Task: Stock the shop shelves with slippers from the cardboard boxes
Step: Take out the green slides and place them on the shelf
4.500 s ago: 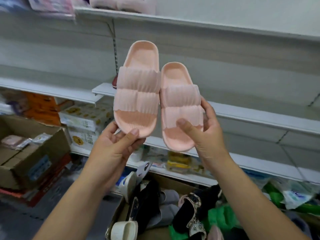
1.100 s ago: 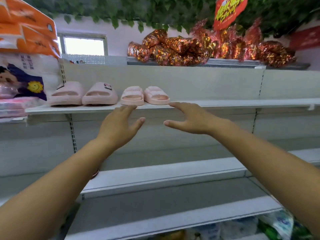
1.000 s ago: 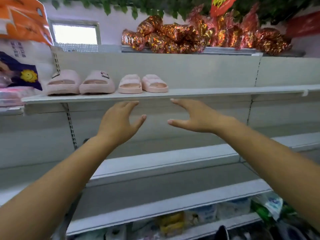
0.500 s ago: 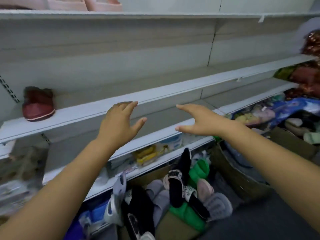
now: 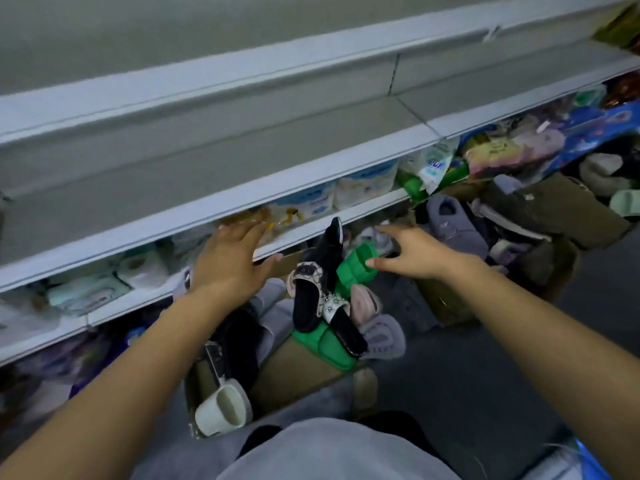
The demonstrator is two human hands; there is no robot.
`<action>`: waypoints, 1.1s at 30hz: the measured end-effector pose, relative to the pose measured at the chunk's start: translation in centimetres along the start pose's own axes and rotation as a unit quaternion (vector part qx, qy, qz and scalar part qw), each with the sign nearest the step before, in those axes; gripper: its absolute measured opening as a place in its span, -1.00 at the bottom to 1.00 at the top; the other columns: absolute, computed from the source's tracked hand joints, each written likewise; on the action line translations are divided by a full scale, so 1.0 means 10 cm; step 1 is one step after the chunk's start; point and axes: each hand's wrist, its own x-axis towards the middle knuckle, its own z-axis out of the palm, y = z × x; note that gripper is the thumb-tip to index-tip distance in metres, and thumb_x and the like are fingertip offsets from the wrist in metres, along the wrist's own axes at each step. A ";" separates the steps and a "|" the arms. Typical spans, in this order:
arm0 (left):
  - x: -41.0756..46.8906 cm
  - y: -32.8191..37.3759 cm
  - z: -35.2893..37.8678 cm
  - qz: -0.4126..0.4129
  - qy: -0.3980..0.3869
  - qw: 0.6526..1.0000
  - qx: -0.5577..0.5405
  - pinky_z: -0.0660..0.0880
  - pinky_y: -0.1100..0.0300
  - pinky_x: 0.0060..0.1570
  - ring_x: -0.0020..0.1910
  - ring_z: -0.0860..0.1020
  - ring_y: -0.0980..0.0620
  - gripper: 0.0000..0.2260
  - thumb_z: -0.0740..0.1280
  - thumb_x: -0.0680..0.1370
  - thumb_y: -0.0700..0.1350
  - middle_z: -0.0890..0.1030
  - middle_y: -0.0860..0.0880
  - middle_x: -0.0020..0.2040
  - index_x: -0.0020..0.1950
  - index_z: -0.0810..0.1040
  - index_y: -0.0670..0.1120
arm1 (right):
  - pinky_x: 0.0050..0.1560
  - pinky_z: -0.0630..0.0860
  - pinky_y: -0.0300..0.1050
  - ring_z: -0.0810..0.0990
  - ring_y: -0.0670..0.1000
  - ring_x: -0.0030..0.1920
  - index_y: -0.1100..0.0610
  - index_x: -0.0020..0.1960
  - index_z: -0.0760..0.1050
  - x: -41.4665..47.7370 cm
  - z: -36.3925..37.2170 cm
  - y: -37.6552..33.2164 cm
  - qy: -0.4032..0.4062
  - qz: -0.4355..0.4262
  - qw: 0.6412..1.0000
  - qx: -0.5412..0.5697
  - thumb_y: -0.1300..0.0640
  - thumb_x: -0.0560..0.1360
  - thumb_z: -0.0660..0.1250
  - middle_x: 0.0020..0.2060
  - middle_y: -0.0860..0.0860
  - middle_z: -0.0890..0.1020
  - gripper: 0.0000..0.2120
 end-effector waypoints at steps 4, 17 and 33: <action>0.05 0.29 0.48 -0.050 -0.038 0.998 -0.016 0.46 -0.12 0.27 0.27 0.53 -0.27 -0.43 0.29 0.55 0.22 0.59 -0.20 0.32 0.41 0.53 -0.14 | 0.31 0.37 -0.19 0.39 0.08 0.47 0.08 0.58 0.28 0.40 0.25 0.60 -0.033 0.001 0.999 0.022 -0.14 0.51 0.47 0.52 0.05 0.38 -0.25; 0.07 0.97 1.57 -0.208 -0.156 0.964 -0.050 0.53 -0.11 0.18 0.20 0.54 -0.30 -0.49 0.28 0.58 0.19 0.62 -0.22 0.23 0.37 0.52 -0.15 | 0.10 0.52 -0.03 0.61 0.19 0.17 0.23 0.24 0.51 1.72 1.13 1.57 -0.064 0.124 0.969 0.203 -0.16 0.55 0.41 0.13 0.18 0.63 -0.50; 0.46 1.23 1.98 -0.284 -0.242 0.905 -0.203 0.48 0.03 0.12 0.21 0.56 -0.20 -0.58 0.27 0.64 0.16 0.63 -0.17 0.20 0.36 0.52 -0.09 | -0.24 0.32 -0.19 0.57 0.04 -0.17 0.27 -0.04 0.62 1.58 1.19 1.75 0.113 0.144 0.951 0.251 0.01 0.59 0.37 -0.17 0.12 0.68 -0.70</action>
